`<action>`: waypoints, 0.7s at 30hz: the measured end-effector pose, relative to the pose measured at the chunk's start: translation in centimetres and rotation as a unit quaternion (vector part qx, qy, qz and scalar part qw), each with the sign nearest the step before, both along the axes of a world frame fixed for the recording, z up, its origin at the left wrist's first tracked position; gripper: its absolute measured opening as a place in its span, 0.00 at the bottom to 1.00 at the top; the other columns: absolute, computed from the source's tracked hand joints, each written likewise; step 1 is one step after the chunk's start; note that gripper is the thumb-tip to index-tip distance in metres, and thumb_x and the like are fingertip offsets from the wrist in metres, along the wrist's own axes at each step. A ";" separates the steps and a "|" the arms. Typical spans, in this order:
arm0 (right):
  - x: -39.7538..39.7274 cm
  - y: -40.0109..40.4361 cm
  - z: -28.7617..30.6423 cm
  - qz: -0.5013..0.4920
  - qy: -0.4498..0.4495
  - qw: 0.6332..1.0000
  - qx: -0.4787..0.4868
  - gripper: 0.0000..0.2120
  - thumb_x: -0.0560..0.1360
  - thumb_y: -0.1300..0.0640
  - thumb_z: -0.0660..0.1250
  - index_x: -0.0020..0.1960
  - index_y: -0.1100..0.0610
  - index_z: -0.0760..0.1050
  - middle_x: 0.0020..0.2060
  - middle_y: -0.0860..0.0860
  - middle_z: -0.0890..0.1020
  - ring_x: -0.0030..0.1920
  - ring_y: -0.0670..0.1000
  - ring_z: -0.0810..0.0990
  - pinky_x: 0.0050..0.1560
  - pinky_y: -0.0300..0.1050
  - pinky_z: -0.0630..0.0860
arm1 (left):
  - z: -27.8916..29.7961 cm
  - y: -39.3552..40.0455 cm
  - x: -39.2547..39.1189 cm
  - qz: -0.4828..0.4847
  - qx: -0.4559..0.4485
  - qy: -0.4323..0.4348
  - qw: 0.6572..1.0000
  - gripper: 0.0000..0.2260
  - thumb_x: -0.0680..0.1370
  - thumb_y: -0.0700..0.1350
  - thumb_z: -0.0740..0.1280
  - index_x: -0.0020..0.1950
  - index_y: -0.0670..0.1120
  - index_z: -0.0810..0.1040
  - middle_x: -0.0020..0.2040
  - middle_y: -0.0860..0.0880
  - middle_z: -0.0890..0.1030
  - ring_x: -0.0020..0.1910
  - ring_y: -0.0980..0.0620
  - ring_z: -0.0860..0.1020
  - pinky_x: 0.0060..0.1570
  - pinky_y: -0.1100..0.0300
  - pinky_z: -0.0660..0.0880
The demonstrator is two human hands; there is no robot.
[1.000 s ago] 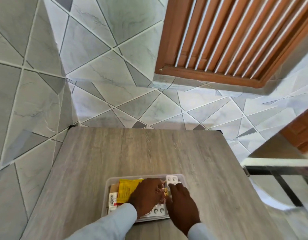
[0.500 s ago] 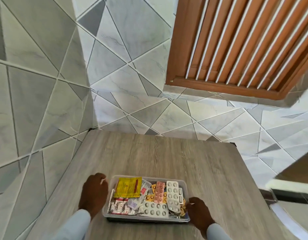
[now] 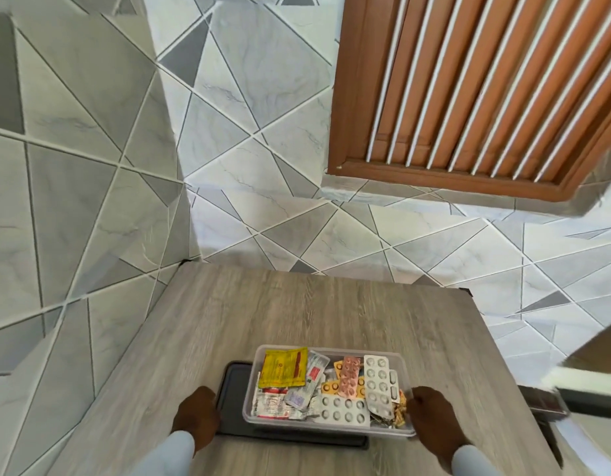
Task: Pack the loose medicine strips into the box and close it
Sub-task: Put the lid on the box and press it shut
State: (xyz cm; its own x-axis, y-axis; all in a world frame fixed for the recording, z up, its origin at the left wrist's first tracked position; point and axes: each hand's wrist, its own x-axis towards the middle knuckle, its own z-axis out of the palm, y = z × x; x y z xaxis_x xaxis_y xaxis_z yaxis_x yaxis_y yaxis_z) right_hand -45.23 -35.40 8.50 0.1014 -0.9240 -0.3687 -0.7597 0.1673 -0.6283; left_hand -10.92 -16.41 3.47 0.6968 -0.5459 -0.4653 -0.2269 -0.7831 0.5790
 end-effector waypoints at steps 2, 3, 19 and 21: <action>-1.0 -0.1 0.6 -0.014 -0.008 1.000 -0.014 0.12 0.76 0.58 0.62 0.37 0.56 0.80 0.36 0.54 0.83 0.36 0.55 0.84 0.34 0.53 0.84 | -0.6 -0.4 0.2 0.003 0.020 -0.022 1.000 0.05 0.74 0.39 0.59 0.48 0.42 0.73 0.55 0.39 0.77 0.50 0.41 0.76 0.53 0.54 0.73; -1.4 -0.2 0.6 -0.021 -0.009 1.000 -0.016 0.12 0.76 0.59 0.62 0.37 0.56 0.80 0.36 0.54 0.83 0.36 0.55 0.84 0.33 0.53 0.84 | -0.9 -0.6 0.4 0.002 0.024 -0.025 0.999 0.07 0.74 0.39 0.58 0.49 0.41 0.73 0.53 0.39 0.76 0.49 0.41 0.76 0.53 0.53 0.73; 1.4 -2.3 -1.0 -0.058 -0.058 0.997 0.001 0.12 0.75 0.65 0.63 0.36 0.61 0.82 0.35 0.61 0.83 0.32 0.61 0.84 0.28 0.57 0.82 | 15.3 -1.7 18.7 0.066 0.068 -0.168 0.981 0.20 0.74 0.45 0.67 0.58 0.32 0.75 0.60 0.30 0.76 0.58 0.34 0.76 0.54 0.50 0.74; 2.6 -2.4 -1.8 -0.046 -0.046 0.998 0.019 0.11 0.74 0.66 0.63 0.37 0.60 0.82 0.37 0.61 0.83 0.34 0.61 0.84 0.29 0.58 0.82 | 18.3 -2.1 19.2 0.058 0.029 -0.168 0.984 0.21 0.74 0.50 0.66 0.57 0.34 0.75 0.58 0.32 0.78 0.55 0.36 0.77 0.50 0.52 0.74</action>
State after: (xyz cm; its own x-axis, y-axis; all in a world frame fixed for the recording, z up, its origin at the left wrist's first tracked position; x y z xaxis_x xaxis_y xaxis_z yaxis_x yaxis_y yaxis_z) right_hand -42.60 -37.80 6.72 0.0511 -0.9167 -0.3963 -0.6799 0.2587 -0.6862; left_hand 8.26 -18.48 21.75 0.8725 -0.4330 -0.2263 -0.3054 -0.8449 0.4393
